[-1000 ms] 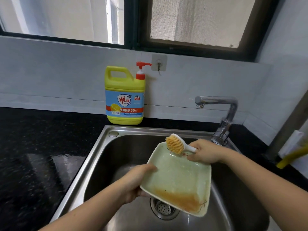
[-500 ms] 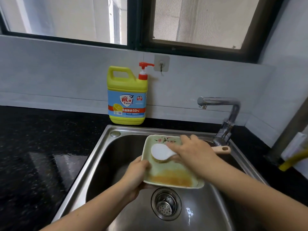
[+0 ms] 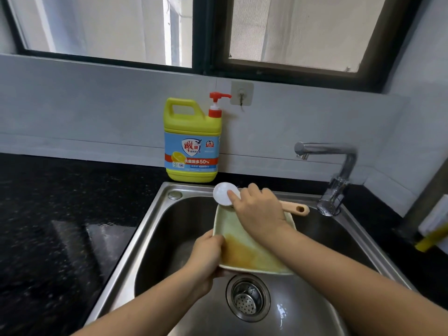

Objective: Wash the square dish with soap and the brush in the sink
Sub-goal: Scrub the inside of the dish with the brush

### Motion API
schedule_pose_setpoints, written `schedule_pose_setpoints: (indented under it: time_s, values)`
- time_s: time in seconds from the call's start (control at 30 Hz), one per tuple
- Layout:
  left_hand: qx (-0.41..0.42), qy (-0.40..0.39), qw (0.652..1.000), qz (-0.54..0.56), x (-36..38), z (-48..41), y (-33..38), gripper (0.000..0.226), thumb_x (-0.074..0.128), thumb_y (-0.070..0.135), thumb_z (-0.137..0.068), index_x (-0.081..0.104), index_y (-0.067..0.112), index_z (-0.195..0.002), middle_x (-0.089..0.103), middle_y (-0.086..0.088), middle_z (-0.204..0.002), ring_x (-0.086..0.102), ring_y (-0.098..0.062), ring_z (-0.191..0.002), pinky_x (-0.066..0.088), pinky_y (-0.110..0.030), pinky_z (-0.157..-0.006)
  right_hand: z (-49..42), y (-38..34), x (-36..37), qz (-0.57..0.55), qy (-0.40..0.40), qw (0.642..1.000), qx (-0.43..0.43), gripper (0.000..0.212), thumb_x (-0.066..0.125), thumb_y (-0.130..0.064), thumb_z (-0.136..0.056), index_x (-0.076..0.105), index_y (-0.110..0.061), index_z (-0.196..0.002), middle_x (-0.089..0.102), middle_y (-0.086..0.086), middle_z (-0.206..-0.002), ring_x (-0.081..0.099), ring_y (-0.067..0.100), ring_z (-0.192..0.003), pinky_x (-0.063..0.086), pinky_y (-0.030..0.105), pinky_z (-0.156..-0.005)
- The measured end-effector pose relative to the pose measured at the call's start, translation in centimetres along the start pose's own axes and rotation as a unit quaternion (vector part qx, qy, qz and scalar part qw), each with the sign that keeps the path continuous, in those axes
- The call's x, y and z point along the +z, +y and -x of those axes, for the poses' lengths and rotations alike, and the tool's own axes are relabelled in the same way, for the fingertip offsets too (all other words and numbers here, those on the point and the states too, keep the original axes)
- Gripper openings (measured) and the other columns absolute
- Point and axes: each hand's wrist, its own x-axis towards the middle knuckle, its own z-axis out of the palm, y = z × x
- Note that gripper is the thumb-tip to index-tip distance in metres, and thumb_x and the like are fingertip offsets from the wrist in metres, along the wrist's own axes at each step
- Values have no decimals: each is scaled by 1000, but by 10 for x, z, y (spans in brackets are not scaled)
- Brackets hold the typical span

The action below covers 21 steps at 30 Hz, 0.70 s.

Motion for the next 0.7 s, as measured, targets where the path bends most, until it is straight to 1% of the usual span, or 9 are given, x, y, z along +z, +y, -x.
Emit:
schedule_pose_setpoints:
  time_s: [0.07,0.23,0.33,0.37,0.5,0.57,0.6,0.63,0.7]
  values:
    - [-3,9,1000,22,-2,-1,2,28,36,1,-88,60,13,-92,62,-14,-86,63,-32,-80,55,-59,-74,11,3,6,-3,7,1000,-29,34,42,-13,-76,73,-22,-88,58,1,-59,52,20,-56,30,27,-45]
    - [1,12,1000,25,-1,0,3,27,36,3,-89,60,15,-94,62,-15,-92,62,-32,-84,58,-53,-70,23,6,14,-11,2,998,-55,38,36,-13,-78,73,-22,-83,59,2,-60,53,21,-57,32,28,-46]
    - [5,13,1000,15,-1,2,2,27,37,3,-90,60,16,-95,61,-14,-90,61,-30,-80,57,-50,-69,17,6,9,-13,-10,997,-80,17,57,-19,-73,71,-23,-81,60,2,-61,54,21,-58,31,28,-45]
    - [12,19,1000,16,-1,2,3,27,37,3,-91,60,16,-95,61,-13,-89,61,-29,-79,57,-49,-68,16,8,8,-18,-17,997,-77,15,62,-19,-70,71,-23,-82,60,1,-60,54,21,-58,31,27,-45]
    - [49,36,998,-2,-6,1,7,32,36,4,-90,61,24,-93,64,-11,-92,62,-28,-81,57,-43,-64,14,25,11,-47,-34,995,-77,23,74,-14,-54,70,-23,-75,56,1,-54,51,21,-52,25,26,-42]
    - [71,40,996,-21,-8,-1,7,37,34,4,-90,63,27,-94,65,-9,-94,64,-27,-84,58,-39,-61,17,38,12,-44,-64,994,-71,30,80,-16,-48,71,-25,-75,54,1,-52,49,21,-50,20,26,-44]
    - [83,44,995,-30,-9,-2,6,39,33,3,-89,63,28,-97,66,-7,-95,64,-26,-85,59,-37,-60,19,45,9,-33,-81,994,-62,32,81,-17,-50,71,-26,-79,55,0,-54,50,21,-52,19,26,-45]
    - [93,49,994,-40,-10,-4,6,41,33,3,-89,64,28,-100,66,-5,-95,64,-25,-86,59,-37,-61,23,52,7,-21,-96,993,-63,32,77,-19,-60,71,-28,-91,58,1,-62,53,21,-59,20,27,-48]
    - [108,61,991,-57,-12,-6,6,45,32,4,-88,63,31,-106,66,-1,-96,64,-24,-89,60,-41,-67,31,64,13,-19,-111,992,-65,38,54,-18,-89,55,-31,-124,62,4,-91,53,23,-84,25,32,-57]
